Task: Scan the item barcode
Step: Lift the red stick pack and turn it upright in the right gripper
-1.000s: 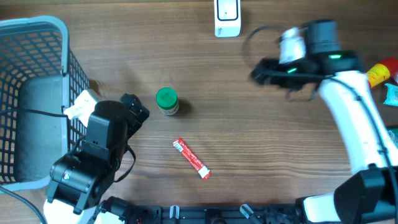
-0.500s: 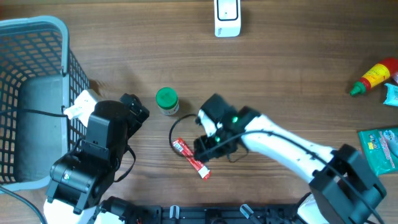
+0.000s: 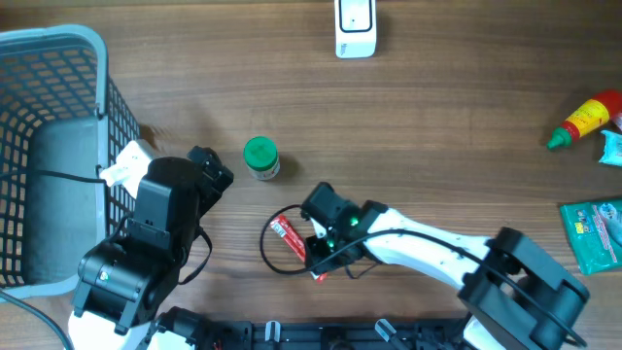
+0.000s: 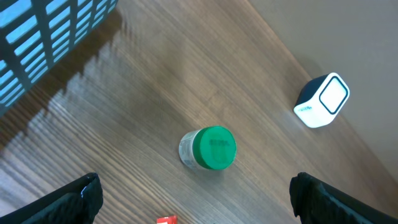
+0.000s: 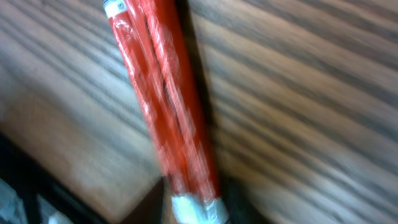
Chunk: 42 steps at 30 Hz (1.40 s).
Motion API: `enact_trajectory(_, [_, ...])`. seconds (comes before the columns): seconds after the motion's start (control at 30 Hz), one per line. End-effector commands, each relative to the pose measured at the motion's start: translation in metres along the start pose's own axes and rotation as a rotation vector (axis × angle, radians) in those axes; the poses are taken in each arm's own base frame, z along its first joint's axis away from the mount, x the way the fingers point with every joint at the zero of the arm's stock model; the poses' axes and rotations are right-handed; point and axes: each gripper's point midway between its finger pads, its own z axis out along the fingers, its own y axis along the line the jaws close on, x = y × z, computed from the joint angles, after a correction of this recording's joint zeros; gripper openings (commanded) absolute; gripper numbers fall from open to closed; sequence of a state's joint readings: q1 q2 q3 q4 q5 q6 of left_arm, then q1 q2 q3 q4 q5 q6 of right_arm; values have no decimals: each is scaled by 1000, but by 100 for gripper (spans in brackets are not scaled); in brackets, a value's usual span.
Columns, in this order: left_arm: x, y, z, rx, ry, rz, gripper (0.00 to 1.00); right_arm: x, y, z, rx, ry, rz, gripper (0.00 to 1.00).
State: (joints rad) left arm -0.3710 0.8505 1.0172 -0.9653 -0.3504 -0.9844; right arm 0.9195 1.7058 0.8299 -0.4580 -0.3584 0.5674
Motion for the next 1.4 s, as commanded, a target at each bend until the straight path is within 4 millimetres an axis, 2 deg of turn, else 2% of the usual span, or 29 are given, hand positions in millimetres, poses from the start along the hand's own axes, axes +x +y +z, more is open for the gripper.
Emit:
enact_trajectory(0.0, [-7,-2,-5,6,-25,4,100,31,-31,31,120,110,55,10])
enact_trajectory(0.03, [-7,-2,-5,5,-25,3,100,31,-31,31,122,111,64,4])
enact_trajectory(0.17, [-7,-2,-5,5,-25,3,100,31,-34,29,134,109,152,4])
enact_trajectory(0.27, [-7,-2,-5,6,-25,4,100,16,-31,12,100,45,161,4])
enact_trajectory(0.37, [-7,-2,-5,5,-25,3,100,-7,-18,-21,30,-71,101,4])
enact_trajectory(0.43, [-7,-2,-5,5,-25,3,100,-23,6,-70,-57,-221,-51,4])
enact_trajectory(0.5, [-7,-2,-5,5,-25,3,100,-22,18,-101,-94,-303,-110,4])
enact_trajectory(0.63, [-7,-2,-5,6,-25,4,100,-19,38,-152,-149,-463,-239,5])
enact_trajectory(0.67, [-7,-2,-5,5,-25,3,100,-19,37,-159,-137,-489,-243,4])
enact_trajectory(0.7, [-7,-2,-5,5,-25,3,100,-18,26,-164,-85,-512,-216,4])
enact_trajectory(0.8, [-7,-2,-5,6,-25,4,100,-14,-23,-154,132,-491,-40,4])
enact_trajectory(0.83, [-7,-2,-5,5,-25,3,100,-14,-34,-145,182,-464,-1,4])
enact_trajectory(1.03, [-7,-2,-5,6,-25,4,100,-26,-57,-67,245,-295,38,4])
enact_trajectory(1.1, [-7,-2,-5,5,-25,3,100,-36,-64,-54,242,-292,68,4])
enact_trajectory(1.17, [-7,-2,-5,5,-25,3,100,-40,-82,-44,263,-274,146,5])
enact_trajectory(1.27, [-7,-2,-5,6,-25,4,100,-41,-95,-43,273,-258,179,34])
enact_trajectory(1.3, [-7,-2,-5,5,-25,3,100,-46,-93,-48,246,-270,193,74])
enact_trajectory(1.33, [-7,-2,-5,5,-25,3,100,-50,-89,-51,219,-278,199,100])
enact_trajectory(1.37, [-7,-2,-5,5,-25,3,100,-54,-84,-53,186,-282,201,100])
